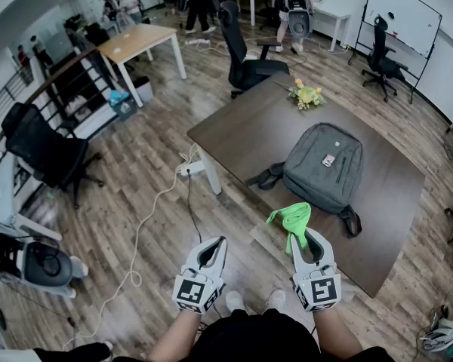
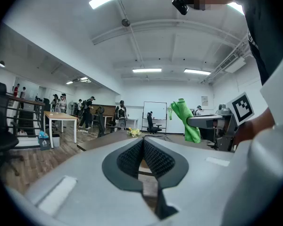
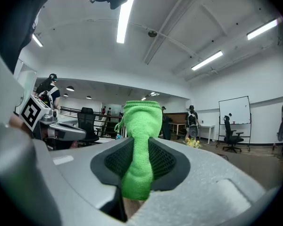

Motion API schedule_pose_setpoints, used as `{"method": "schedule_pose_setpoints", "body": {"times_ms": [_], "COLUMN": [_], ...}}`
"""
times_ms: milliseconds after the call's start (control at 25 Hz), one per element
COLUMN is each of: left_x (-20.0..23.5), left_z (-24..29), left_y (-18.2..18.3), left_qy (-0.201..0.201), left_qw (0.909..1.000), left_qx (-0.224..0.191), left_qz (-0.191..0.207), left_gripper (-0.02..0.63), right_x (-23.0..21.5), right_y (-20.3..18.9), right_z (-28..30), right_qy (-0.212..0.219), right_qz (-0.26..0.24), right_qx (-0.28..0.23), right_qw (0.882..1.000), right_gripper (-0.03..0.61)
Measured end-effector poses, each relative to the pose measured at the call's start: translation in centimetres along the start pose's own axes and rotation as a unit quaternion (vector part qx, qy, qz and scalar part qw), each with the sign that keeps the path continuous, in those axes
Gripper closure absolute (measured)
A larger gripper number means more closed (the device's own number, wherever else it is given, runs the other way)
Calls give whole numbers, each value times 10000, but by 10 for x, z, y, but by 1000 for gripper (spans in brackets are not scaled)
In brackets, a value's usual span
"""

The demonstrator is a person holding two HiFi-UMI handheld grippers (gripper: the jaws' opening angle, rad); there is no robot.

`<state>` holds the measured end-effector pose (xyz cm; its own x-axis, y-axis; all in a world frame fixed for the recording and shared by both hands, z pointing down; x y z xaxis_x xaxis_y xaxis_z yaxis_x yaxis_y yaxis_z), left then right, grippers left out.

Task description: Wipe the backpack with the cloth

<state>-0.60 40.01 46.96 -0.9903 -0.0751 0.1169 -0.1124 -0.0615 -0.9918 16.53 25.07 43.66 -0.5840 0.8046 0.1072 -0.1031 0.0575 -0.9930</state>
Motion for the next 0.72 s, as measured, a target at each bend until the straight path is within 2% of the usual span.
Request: {"method": "schedule_pose_setpoints", "body": {"times_ms": [400,720], "left_x": [25,52], "left_z": [-19,-21], "left_y": [-4,-7], "left_qy": [-146,-78], "left_qw": [9999,9999], "left_qx": [-12,105], "left_qz": [66,21], "left_gripper": [598,598], "right_x": [34,48], "right_y": [5,-4], "right_z": [14,34], "right_qy": [54,247], "right_qz": [-23,61], "right_qx": [24,195], "right_qw": [10000,9995], "right_gripper": [480,474]}}
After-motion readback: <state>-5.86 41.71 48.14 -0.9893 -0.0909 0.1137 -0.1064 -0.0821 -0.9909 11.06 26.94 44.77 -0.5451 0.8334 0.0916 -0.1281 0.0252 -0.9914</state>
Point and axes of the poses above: the fingertips, and each gripper's own axes: z forward along the fingers, x to its left, y out of its top, the point moved 5 cm from there along -z, backward along the fingers, and after that the axes turned 12 degrees about -y, right-handed, at the moved point
